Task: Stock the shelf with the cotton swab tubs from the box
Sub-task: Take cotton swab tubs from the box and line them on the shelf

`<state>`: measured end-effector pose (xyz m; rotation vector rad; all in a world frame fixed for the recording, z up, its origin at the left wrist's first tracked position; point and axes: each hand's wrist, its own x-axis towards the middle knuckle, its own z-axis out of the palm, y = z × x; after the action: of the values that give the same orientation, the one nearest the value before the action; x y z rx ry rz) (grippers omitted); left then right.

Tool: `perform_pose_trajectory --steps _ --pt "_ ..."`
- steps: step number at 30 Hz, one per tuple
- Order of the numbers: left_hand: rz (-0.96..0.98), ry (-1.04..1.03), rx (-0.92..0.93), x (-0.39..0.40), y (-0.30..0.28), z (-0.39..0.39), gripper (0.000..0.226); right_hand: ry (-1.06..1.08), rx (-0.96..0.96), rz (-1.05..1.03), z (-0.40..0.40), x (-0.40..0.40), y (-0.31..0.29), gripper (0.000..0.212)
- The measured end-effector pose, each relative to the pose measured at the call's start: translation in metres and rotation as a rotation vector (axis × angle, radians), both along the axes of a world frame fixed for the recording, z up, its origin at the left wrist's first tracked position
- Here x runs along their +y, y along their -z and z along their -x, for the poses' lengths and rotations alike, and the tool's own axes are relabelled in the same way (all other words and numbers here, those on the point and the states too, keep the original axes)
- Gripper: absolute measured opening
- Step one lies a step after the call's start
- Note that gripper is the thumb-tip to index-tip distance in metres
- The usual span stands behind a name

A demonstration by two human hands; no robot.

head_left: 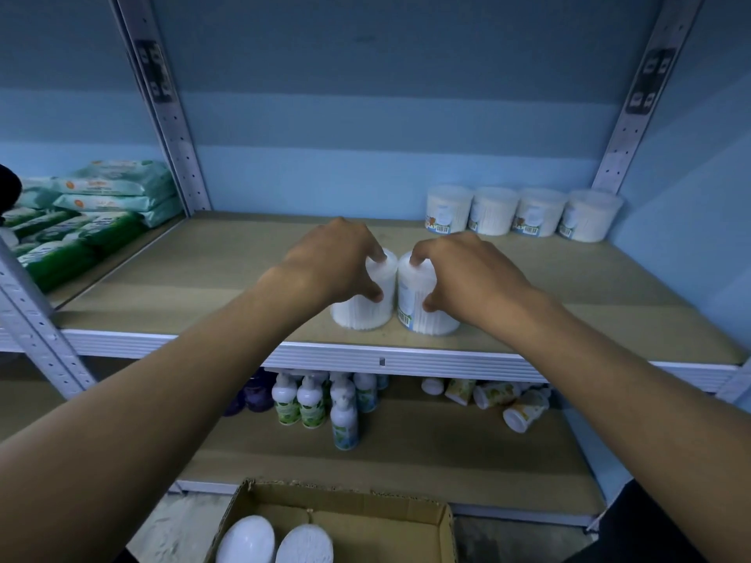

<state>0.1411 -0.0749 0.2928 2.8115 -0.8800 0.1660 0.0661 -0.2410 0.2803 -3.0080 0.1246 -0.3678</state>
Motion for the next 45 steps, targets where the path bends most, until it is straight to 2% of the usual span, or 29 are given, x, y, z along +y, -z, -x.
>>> perform_pose_trajectory --steps 7,13,20,26,33,45 --pt "0.008 -0.052 0.008 -0.01 0.008 -0.038 0.064 -0.007 -0.019 0.062 -0.032 -0.001 0.003 0.043" --pt "-0.002 -0.062 -0.036 -0.021 0.012 -0.069 0.065 0.008 -0.009 0.09 -0.061 -0.004 0.004 0.041" --pt "-0.004 -0.092 -0.012 -0.029 0.013 -0.101 0.066 0.017 0.071 0.08 -0.096 -0.012 -0.001 0.055" --pt "0.029 -0.125 0.017 -0.038 0.011 -0.124 0.066 0.037 0.089 0.112 -0.125 -0.013 -0.002 0.049" --pt "0.065 -0.106 0.007 -0.045 0.014 -0.155 0.06 -0.005 0.031 0.133 -0.155 -0.023 0.003 0.047" --pt "0.092 -0.083 -0.055 -0.06 0.024 -0.202 0.062 -0.016 -0.049 0.146 -0.199 -0.035 0.011 0.05"
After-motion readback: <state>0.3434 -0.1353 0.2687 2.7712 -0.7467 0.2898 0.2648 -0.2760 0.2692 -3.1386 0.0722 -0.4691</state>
